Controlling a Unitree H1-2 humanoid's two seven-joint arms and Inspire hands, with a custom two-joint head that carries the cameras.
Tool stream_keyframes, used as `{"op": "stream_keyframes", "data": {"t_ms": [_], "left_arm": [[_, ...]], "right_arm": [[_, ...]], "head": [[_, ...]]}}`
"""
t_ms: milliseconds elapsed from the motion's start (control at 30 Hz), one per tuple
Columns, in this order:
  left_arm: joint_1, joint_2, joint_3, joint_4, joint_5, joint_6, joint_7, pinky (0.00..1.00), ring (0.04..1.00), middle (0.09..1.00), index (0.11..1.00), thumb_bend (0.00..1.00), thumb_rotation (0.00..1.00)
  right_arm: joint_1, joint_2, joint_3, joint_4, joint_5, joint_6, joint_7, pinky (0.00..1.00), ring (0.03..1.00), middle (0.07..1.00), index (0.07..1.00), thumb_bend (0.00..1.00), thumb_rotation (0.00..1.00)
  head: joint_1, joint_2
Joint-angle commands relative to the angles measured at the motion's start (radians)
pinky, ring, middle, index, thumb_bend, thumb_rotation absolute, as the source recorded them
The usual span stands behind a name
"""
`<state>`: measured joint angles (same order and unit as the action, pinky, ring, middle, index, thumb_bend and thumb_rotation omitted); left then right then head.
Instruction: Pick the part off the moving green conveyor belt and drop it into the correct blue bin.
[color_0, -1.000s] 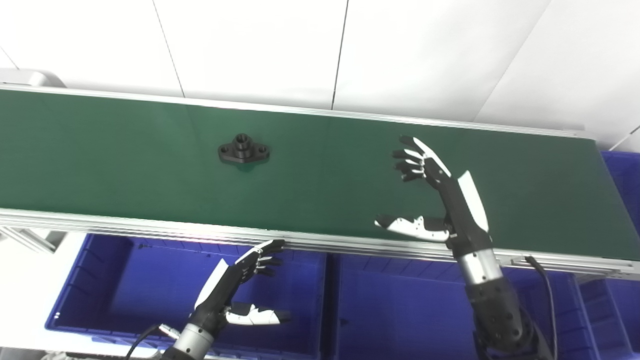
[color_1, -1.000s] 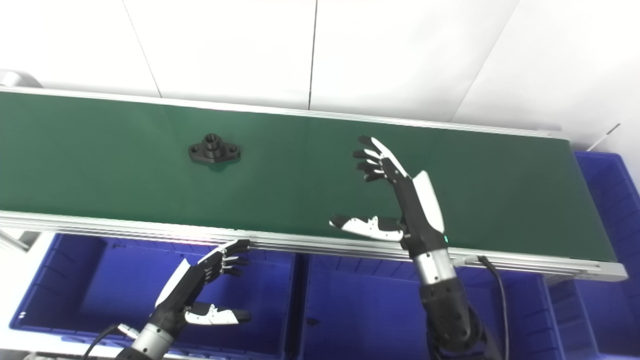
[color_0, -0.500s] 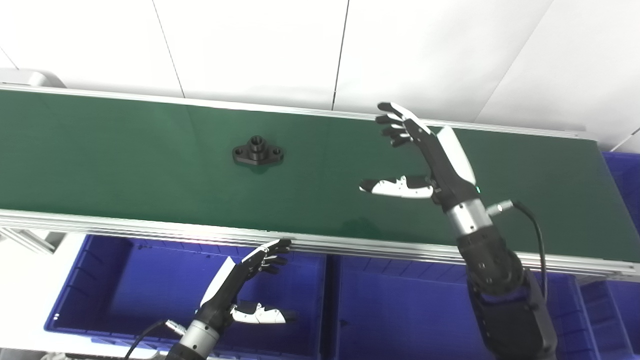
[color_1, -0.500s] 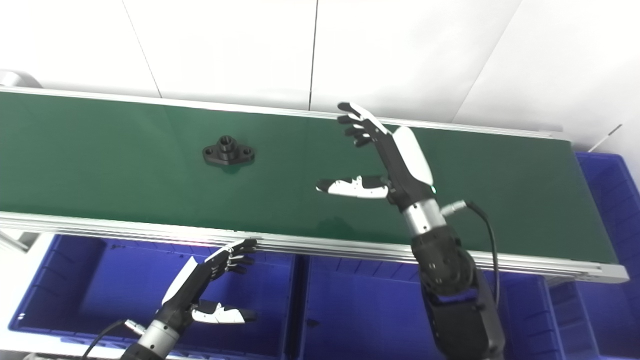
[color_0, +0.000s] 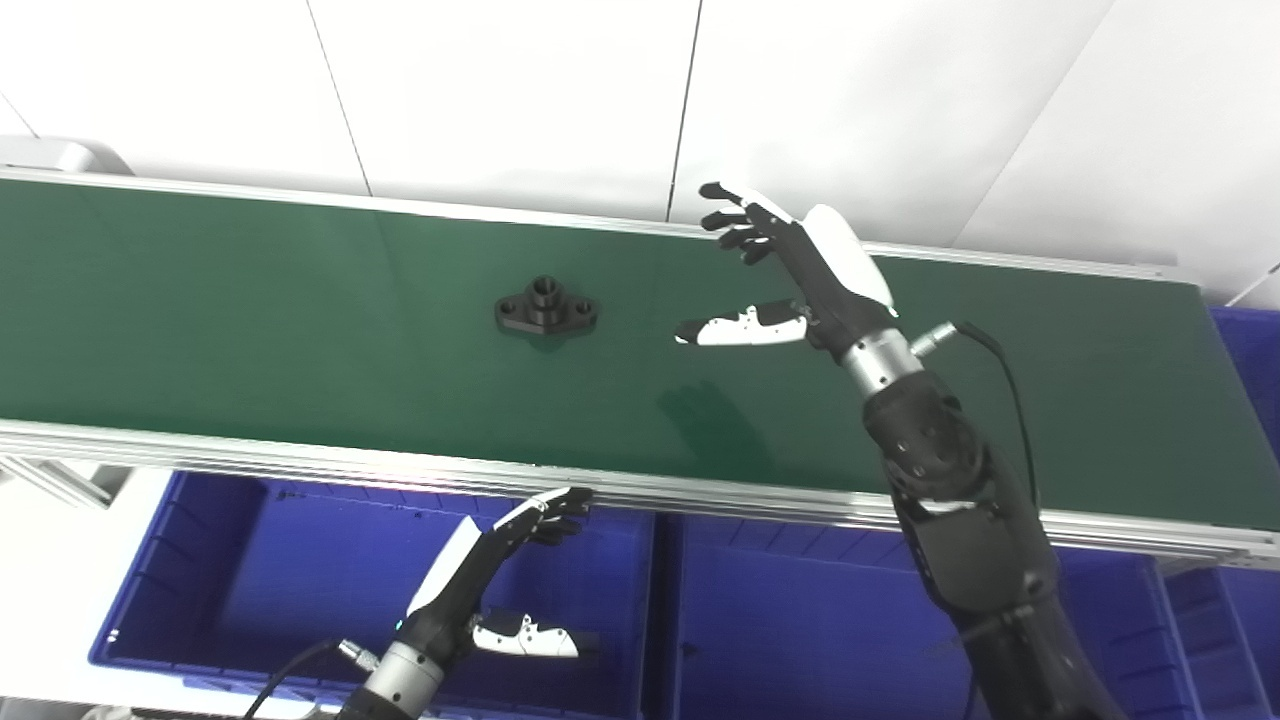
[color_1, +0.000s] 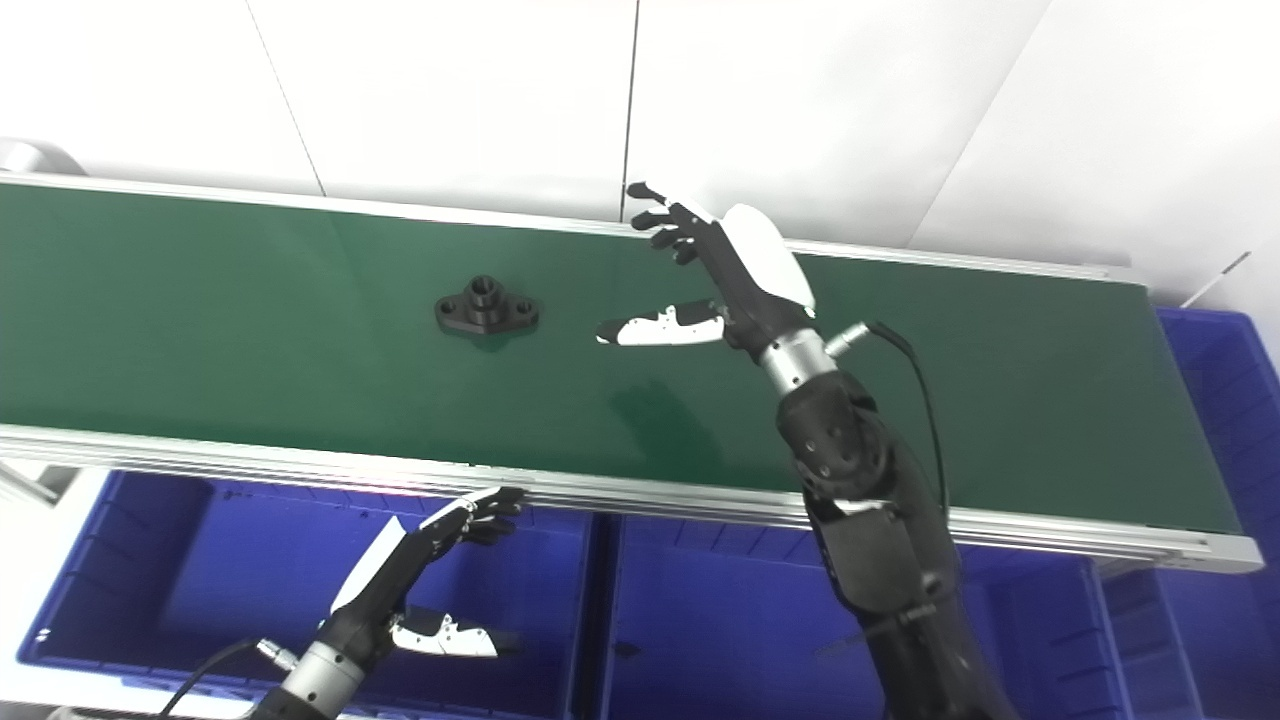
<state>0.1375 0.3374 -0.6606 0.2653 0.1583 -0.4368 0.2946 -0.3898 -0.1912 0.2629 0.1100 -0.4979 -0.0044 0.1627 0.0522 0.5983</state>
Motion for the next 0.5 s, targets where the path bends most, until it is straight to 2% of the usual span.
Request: {"op": "stream_keyframes", "data": {"t_ms": [0, 200, 467], "left_arm": [[-0.030, 0.013, -0.018, -0.009, 0.007, -0.033, 0.035, 0.74, 0.767, 0.815, 0.828, 0.82, 0.34], [-0.050, 0.024, -0.066, 0.000, 0.012, -0.033, 0.094, 0.72, 0.756, 0.802, 0.807, 0.82, 0.32], [-0.072, 0.039, -0.137, 0.008, 0.027, -0.033, 0.191, 0.71, 0.733, 0.765, 0.781, 0.81, 0.30]], "right_arm": [[-0.069, 0.014, 0.004, 0.013, -0.007, -0.019, -0.019, 0.63, 0.717, 0.774, 0.872, 0.85, 0.34], [-0.146, 0.029, 0.041, 0.133, -0.044, -0.021, -0.024, 0.65, 0.742, 0.778, 0.878, 0.85, 0.35], [-0.205, 0.046, 0.076, 0.246, -0.068, -0.020, -0.038, 0.64, 0.745, 0.770, 0.877, 0.86, 0.32]], "head": [[0.001, 0.000], [-0.003, -0.005], [-0.006, -0.008]]}}
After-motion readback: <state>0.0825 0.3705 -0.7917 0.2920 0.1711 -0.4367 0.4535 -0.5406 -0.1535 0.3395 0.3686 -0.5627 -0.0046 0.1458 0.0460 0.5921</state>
